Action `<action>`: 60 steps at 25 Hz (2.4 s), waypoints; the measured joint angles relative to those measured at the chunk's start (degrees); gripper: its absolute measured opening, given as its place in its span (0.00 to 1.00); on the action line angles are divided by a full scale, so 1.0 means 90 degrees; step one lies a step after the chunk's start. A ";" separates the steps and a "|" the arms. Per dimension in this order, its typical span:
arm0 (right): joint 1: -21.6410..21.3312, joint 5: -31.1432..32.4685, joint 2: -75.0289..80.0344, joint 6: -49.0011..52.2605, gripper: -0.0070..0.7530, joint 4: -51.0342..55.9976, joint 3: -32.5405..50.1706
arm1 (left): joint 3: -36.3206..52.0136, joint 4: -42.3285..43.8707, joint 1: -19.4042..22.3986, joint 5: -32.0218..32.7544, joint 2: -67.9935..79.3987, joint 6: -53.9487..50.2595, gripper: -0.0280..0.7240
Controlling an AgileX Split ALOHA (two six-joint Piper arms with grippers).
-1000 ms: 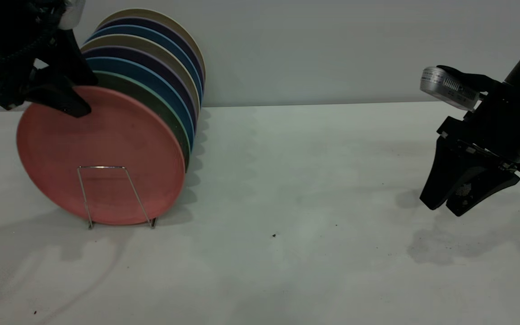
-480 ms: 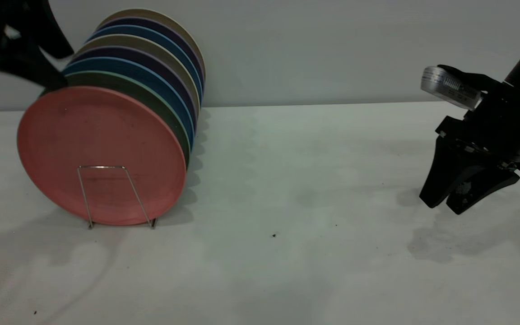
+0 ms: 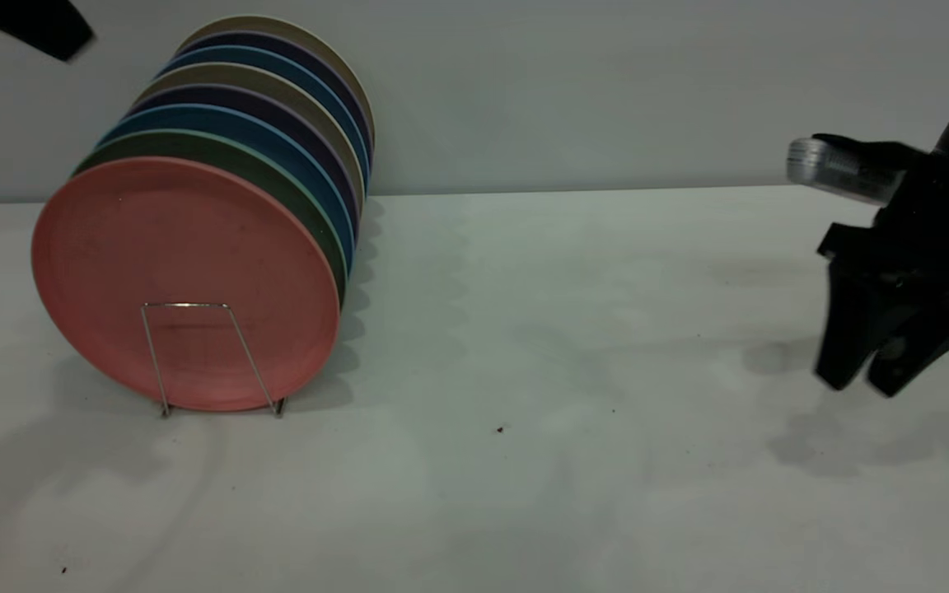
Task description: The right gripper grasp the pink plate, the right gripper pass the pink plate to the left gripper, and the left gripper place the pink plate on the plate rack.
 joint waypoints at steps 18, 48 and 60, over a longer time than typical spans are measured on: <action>-0.0020 0.1189 -0.2720 0.2002 0.59 -0.2043 -0.0506 | 0.0126 0.2058 0.0290 0.2119 -0.1586 -0.3922 0.70; -0.0020 0.1431 -0.9832 0.1556 0.59 -0.1459 0.3946 | 0.3330 0.2155 0.0290 0.2683 -0.5597 -0.4767 0.70; -0.0020 0.1434 -1.1262 0.1384 0.59 -0.1024 0.4735 | 0.3866 0.2162 0.0290 0.3102 -0.8180 -0.5232 0.70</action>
